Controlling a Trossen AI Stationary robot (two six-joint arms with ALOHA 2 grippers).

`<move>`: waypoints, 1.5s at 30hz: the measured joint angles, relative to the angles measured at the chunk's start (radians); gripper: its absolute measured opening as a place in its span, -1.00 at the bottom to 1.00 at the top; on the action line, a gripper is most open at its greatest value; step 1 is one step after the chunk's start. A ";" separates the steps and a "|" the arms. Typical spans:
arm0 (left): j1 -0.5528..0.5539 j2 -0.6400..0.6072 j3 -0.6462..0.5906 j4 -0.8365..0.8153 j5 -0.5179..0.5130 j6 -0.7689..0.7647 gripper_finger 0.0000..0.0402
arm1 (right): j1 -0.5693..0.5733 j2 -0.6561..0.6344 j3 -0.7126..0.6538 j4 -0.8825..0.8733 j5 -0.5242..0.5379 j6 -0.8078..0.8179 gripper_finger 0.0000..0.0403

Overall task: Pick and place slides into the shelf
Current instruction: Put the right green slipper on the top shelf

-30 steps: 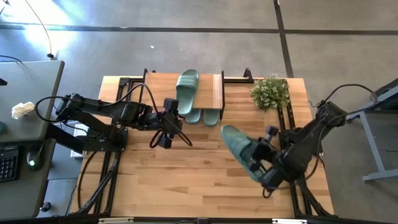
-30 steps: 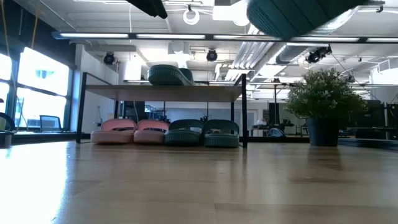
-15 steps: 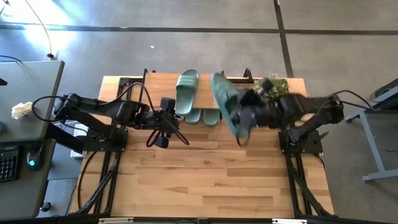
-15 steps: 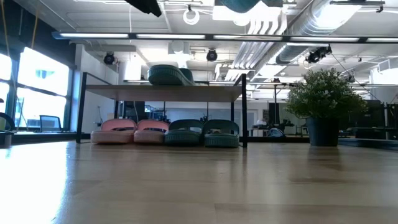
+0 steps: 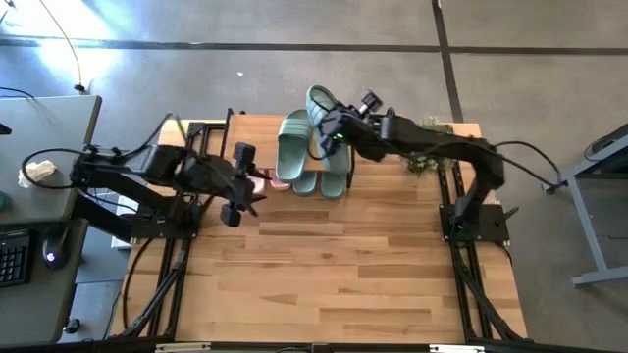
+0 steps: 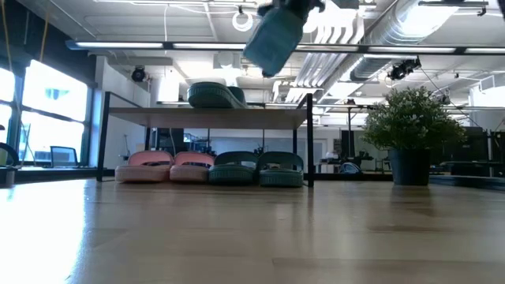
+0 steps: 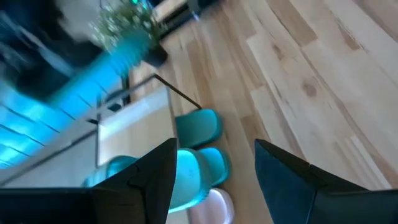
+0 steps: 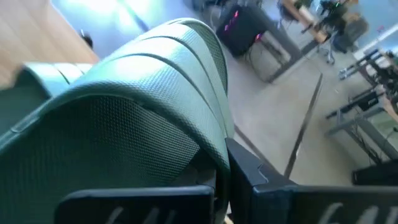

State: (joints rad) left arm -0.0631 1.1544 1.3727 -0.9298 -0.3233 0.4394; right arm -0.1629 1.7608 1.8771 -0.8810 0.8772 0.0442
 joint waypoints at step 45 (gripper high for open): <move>0.135 -0.046 0.000 0.045 0.133 0.048 -0.02 | -0.133 0.244 0.038 -0.177 -0.056 0.044 -0.96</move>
State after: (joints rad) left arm 0.0719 1.1088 1.3727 -0.8845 -0.1905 0.4872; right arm -0.2962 2.0048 1.9156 -1.0584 0.8213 0.0879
